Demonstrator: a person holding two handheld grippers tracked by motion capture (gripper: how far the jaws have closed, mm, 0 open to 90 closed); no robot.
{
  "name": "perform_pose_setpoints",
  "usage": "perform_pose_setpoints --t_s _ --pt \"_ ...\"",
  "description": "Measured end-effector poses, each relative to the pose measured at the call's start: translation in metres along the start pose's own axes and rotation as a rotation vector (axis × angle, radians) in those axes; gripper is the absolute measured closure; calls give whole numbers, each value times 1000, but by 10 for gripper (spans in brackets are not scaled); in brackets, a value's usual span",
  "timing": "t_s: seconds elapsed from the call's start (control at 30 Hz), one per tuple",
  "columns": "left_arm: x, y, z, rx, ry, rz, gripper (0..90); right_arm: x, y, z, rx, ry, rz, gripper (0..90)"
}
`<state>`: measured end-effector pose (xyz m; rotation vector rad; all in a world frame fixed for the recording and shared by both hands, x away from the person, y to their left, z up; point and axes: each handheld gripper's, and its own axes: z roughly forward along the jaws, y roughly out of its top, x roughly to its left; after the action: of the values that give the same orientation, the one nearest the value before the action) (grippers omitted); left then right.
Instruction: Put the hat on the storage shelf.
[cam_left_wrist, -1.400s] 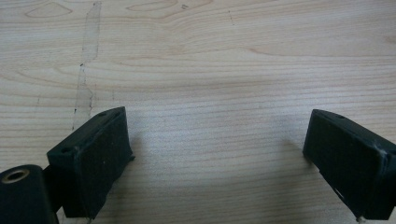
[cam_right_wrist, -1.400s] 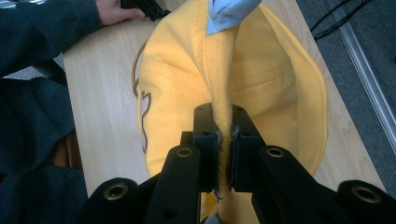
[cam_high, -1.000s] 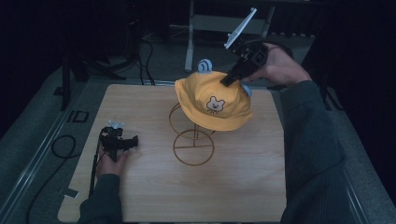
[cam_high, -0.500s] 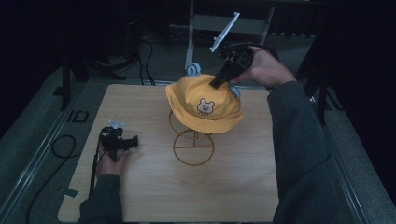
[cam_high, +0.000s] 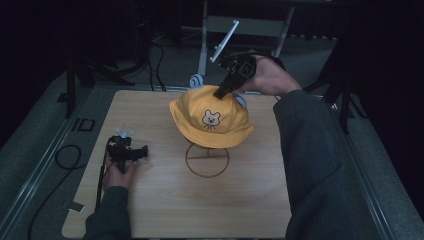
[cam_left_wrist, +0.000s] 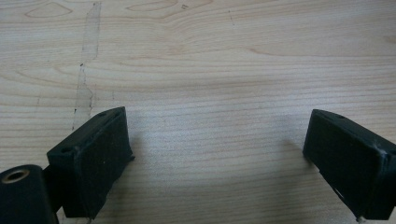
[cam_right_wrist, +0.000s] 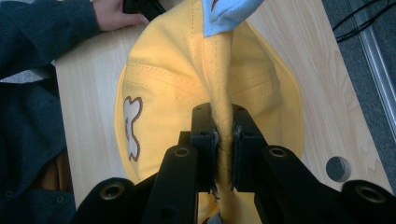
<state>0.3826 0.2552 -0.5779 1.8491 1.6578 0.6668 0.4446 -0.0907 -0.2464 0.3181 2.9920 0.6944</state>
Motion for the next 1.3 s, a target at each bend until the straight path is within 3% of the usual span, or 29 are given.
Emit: perform_pose_setpoints --t_s 0.43,0.73,1.07,1.3 --pt "0 0 0 0 0 0 73 4 9 32 53 -3 -11 805" --pt "0 0 0 0 0 0 73 4 7 41 110 -16 -3 790" --pt "0 0 0 0 0 0 73 7 9 42 102 -8 -11 755" --pt "0 0 0 0 0 0 73 8 11 40 58 20 -17 724"
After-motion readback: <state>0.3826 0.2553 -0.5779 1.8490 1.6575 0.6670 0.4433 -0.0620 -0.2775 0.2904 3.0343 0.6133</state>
